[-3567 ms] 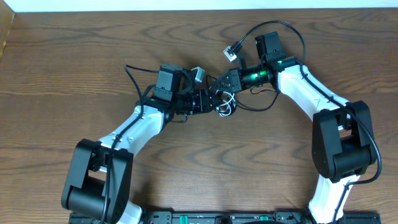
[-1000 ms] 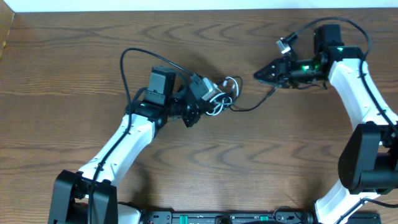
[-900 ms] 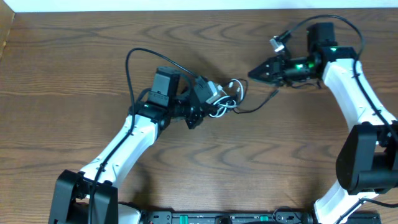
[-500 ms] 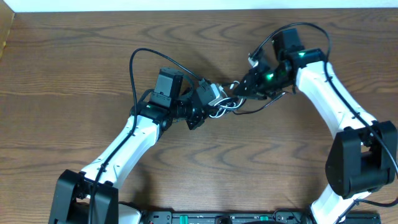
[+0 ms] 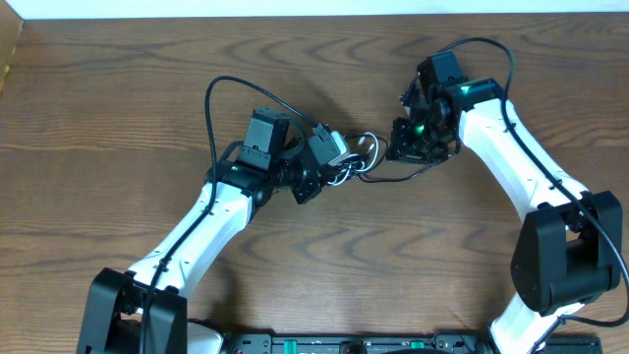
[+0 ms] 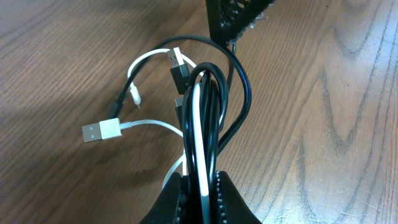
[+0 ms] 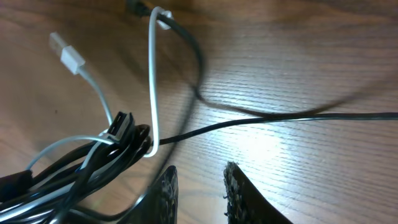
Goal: Untangle cables
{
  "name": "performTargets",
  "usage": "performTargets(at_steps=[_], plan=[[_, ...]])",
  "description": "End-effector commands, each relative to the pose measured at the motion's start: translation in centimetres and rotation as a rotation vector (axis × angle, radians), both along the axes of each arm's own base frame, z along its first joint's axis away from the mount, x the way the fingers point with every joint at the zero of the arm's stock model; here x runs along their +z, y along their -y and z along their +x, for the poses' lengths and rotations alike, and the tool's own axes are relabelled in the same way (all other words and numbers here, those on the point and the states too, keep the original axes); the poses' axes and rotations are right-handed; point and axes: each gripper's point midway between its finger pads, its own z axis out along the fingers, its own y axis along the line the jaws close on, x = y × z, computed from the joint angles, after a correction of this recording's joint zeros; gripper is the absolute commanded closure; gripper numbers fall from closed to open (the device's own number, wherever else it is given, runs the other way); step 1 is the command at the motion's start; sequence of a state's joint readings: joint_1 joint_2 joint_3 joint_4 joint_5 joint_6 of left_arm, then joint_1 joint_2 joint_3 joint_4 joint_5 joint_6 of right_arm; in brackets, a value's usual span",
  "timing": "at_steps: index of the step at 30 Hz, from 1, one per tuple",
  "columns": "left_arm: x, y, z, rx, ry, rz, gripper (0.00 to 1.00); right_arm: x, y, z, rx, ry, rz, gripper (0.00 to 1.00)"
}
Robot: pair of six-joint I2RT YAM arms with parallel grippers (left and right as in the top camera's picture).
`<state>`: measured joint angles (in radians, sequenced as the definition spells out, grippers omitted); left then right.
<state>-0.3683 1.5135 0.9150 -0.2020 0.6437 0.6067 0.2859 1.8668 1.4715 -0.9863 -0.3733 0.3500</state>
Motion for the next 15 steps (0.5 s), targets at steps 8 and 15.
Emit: performTargets(at_steps=[8,15], plan=[[0.1,-0.2,-0.1,-0.002,0.014,0.004,0.93,1.0,-0.5,2.7,-0.043,0.113,0.013,0.76],[0.1,-0.1,-0.1,0.000,0.012,0.002,0.93,1.0,-0.4,3.4,-0.071,0.134,0.009,0.75]])
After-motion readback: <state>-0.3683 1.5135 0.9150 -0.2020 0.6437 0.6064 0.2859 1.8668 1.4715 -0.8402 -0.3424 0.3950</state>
